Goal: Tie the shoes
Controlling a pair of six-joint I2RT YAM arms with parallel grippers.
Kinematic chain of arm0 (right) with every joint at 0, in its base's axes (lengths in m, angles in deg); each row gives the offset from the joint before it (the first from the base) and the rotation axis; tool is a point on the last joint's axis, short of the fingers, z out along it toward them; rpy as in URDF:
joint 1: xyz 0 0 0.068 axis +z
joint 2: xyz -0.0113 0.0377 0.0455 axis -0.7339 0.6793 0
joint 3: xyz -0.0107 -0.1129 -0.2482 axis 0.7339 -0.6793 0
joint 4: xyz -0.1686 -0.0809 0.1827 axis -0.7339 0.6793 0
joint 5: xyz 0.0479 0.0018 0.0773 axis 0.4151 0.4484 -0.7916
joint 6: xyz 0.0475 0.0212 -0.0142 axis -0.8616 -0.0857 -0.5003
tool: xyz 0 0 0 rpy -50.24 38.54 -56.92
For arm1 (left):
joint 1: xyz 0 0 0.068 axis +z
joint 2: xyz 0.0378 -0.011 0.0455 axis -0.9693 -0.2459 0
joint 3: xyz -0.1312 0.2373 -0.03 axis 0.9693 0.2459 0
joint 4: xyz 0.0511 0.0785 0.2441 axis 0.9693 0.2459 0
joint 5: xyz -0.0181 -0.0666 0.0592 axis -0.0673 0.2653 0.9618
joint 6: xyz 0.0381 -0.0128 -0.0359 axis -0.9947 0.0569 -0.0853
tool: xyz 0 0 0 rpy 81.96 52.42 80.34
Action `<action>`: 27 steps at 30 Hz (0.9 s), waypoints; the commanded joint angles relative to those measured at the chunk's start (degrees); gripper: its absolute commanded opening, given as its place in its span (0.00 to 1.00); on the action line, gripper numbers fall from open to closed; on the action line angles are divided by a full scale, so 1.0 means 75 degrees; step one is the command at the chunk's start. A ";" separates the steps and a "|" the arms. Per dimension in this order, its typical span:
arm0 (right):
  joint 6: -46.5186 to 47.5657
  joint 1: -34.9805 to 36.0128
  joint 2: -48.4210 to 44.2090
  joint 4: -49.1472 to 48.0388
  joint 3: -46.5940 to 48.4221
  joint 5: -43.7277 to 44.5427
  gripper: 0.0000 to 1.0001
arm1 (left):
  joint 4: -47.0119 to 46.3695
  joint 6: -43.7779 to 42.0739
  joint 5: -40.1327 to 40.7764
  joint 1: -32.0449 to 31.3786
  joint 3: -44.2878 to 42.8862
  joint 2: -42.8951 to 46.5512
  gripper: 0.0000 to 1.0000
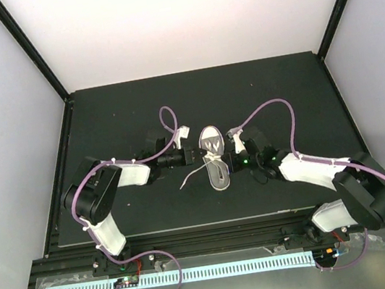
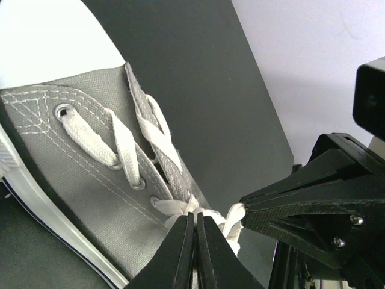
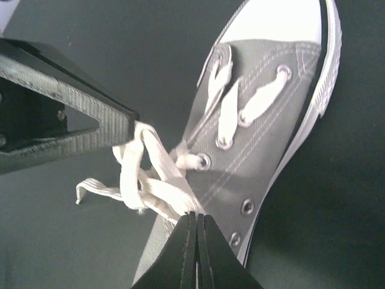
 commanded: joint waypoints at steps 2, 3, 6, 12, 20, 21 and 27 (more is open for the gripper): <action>-0.0103 -0.0030 -0.0088 0.0001 -0.0296 0.0139 0.02 | -0.0057 -0.0149 0.0101 0.0083 0.0103 0.0167 0.02; -0.0124 -0.0027 -0.0109 -0.0013 -0.0321 0.0162 0.02 | -0.0059 -0.0155 0.0109 0.0089 0.0105 0.0170 0.02; -0.0147 -0.0030 -0.0213 0.0021 -0.0341 0.0250 0.01 | -0.0041 -0.0164 0.0142 0.0113 0.0130 0.0193 0.01; -0.0089 -0.0047 -0.0376 0.0147 -0.0283 0.0347 0.02 | -0.0044 -0.0212 0.0143 0.0151 0.0171 0.0170 0.01; -0.0121 -0.0049 -0.0296 0.0004 -0.0282 0.0165 0.01 | -0.0279 -0.0121 -0.0126 0.0149 0.0227 0.0202 0.26; -0.0115 -0.0048 -0.0285 -0.0002 -0.0273 0.0159 0.02 | -0.0281 -0.0121 -0.0128 0.0157 0.0227 0.0199 0.29; -0.0110 -0.0054 -0.0283 -0.0005 -0.0270 0.0157 0.02 | -0.0354 -0.0038 -0.0245 0.0139 0.0200 0.0089 0.31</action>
